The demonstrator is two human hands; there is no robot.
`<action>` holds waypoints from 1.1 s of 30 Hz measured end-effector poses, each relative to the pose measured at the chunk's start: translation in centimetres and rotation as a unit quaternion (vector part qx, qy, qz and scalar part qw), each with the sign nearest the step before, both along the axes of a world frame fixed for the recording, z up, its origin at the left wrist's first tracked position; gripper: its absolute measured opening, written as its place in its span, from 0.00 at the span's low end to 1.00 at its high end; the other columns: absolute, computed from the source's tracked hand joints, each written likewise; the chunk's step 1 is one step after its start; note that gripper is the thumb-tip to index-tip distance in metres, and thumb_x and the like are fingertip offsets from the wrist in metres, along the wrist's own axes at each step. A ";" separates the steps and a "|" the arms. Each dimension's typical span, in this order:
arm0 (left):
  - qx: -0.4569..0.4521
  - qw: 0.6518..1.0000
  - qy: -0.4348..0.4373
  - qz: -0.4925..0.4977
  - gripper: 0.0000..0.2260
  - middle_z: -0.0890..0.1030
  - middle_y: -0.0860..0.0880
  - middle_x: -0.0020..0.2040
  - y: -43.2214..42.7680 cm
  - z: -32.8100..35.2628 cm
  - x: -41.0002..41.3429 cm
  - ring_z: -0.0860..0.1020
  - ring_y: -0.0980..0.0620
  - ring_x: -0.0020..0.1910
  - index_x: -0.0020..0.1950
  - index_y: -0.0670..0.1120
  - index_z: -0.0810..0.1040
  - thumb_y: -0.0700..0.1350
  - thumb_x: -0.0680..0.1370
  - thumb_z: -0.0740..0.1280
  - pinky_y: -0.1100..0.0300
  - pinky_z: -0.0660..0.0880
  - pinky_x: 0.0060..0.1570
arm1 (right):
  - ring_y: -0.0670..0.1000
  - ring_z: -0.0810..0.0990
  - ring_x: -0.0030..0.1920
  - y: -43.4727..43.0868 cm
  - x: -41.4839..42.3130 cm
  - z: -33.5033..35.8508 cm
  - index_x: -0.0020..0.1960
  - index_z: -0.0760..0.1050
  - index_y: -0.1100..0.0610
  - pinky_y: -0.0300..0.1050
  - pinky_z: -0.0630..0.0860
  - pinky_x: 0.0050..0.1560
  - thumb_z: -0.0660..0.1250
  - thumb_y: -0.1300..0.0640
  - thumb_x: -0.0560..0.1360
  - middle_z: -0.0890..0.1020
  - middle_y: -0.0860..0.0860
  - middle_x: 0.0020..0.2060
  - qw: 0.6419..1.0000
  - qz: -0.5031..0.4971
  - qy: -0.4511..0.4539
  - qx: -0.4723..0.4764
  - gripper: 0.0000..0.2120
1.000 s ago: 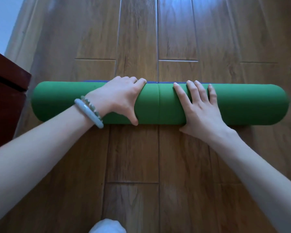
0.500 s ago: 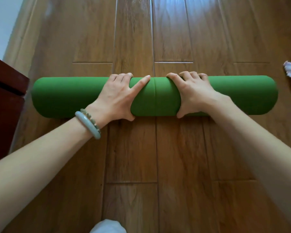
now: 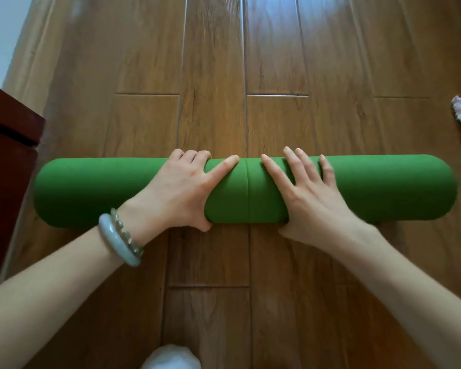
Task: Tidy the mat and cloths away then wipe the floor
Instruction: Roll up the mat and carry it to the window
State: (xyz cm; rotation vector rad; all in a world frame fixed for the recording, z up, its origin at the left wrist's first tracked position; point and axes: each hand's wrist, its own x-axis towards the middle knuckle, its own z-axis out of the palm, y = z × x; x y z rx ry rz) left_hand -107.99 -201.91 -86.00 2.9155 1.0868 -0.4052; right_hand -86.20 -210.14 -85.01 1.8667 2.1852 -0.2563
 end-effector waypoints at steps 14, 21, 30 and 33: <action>0.021 0.988 -0.125 0.085 0.52 0.67 0.38 0.65 1.2 0.3 0.2 0.65 0.38 0.64 0.74 0.44 0.61 0.57 0.55 0.80 0.44 0.61 0.65 | 0.58 0.62 0.68 7.7 1.0 1.0 0.75 0.46 0.46 0.60 0.58 0.67 0.79 0.43 0.54 0.65 0.55 0.67 0.998 0.012 0.025 -0.059 0.59; 0.077 0.992 -0.062 0.073 0.56 0.71 0.35 0.65 2.9 -1.0 1.0 0.70 0.37 0.64 0.75 0.43 0.59 0.61 0.53 0.78 0.45 0.63 0.64 | 0.59 0.53 0.73 9.0 0.6 1.4 0.76 0.41 0.45 0.61 0.49 0.71 0.80 0.43 0.55 0.57 0.58 0.72 0.997 -0.017 0.035 -0.074 0.62; -0.174 0.978 0.005 0.113 0.46 0.78 0.48 0.53 6.6 1.6 1.9 0.77 0.46 0.50 0.66 0.51 0.63 0.67 0.54 0.74 0.50 0.76 0.50 | 0.59 0.52 0.74 6.3 -0.2 0.5 0.76 0.40 0.48 0.65 0.42 0.71 0.76 0.45 0.60 0.57 0.59 0.72 0.999 0.021 0.014 0.031 0.58; -0.332 0.922 0.027 0.195 0.43 0.77 0.53 0.52 6.4 1.8 1.1 0.78 0.51 0.49 0.64 0.56 0.63 0.63 0.54 0.77 0.51 0.79 0.47 | 0.58 0.43 0.76 5.0 -0.5 0.3 0.76 0.35 0.46 0.64 0.39 0.71 0.77 0.42 0.59 0.48 0.57 0.75 0.999 0.042 0.030 -0.014 0.62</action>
